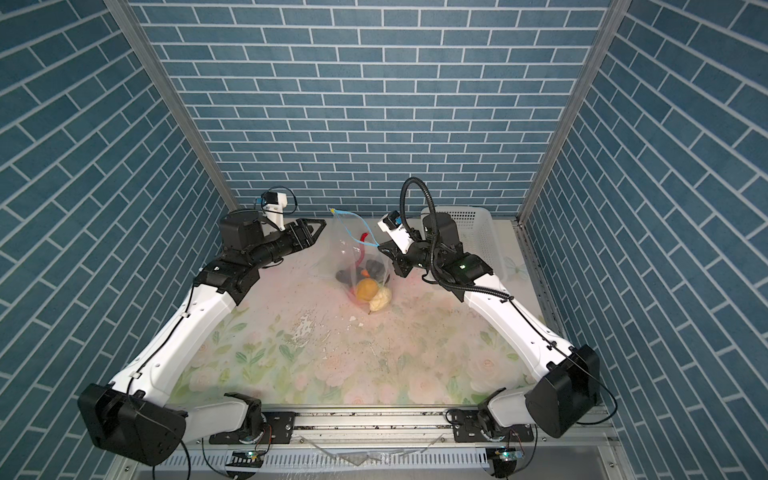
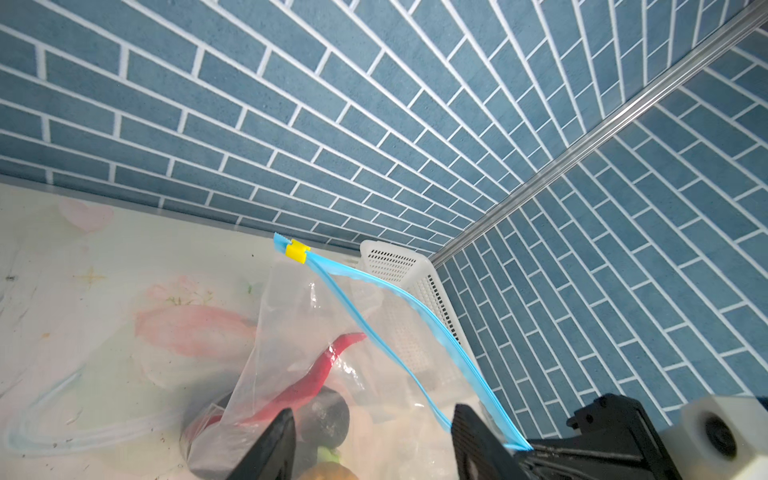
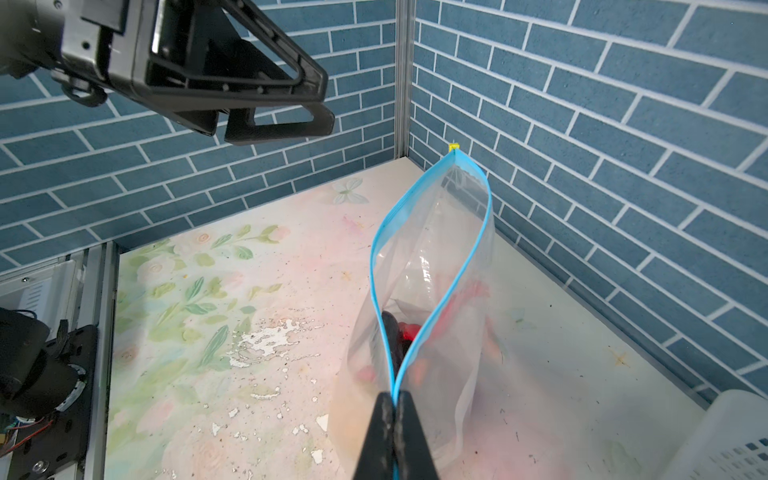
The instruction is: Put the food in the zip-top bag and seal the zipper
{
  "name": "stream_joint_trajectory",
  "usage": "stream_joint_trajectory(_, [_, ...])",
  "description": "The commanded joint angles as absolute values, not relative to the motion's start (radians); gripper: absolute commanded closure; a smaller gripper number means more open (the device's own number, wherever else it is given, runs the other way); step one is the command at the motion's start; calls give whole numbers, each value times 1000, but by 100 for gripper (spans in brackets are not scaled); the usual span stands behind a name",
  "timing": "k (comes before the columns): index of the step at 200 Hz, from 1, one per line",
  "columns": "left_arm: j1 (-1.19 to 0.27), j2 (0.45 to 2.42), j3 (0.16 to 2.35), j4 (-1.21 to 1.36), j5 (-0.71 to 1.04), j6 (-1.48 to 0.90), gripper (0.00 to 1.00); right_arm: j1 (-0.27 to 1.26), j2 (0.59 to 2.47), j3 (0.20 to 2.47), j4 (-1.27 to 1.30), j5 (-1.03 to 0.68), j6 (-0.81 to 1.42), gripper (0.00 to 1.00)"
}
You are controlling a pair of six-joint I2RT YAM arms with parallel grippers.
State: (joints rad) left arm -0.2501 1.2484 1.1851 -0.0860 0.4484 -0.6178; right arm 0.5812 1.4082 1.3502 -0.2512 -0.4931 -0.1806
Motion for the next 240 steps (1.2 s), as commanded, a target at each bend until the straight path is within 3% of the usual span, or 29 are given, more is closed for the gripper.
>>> stream_joint_trajectory(1, [-216, 1240, 1102, 105, 556, -573, 39, 533, 1443, 1452, -314, -640, -259, 100])
stream_joint_trajectory(63, [-77, 1361, 957, 429, 879, -468, 42, 449, 1545, 1580, -482, -836, -405, 100])
stream_joint_trajectory(81, [-53, 1418, 971, 458, 934, -384, 51, 439, 1559, 1587, -495, -881, -440, 100])
stream_joint_trajectory(104, [-32, 1478, 952, 572, 986, -307, 51, 430, 1561, 1570, -470, -905, -451, 100])
stream_joint_trajectory(166, [21, 1747, 1039, 1067, 1126, -464, 51, 390, 1581, 1559, -471, -981, -481, 100])
stream_joint_trajectory(192, [20, 1873, 1112, 1396, 1213, -663, 48, 384, 1587, 1575, -492, -997, -493, 100])
stream_joint_trajectory(240, [13, 1935, 1188, 1395, 1276, -700, 42, 384, 1602, 1599, -514, -998, -499, 100])
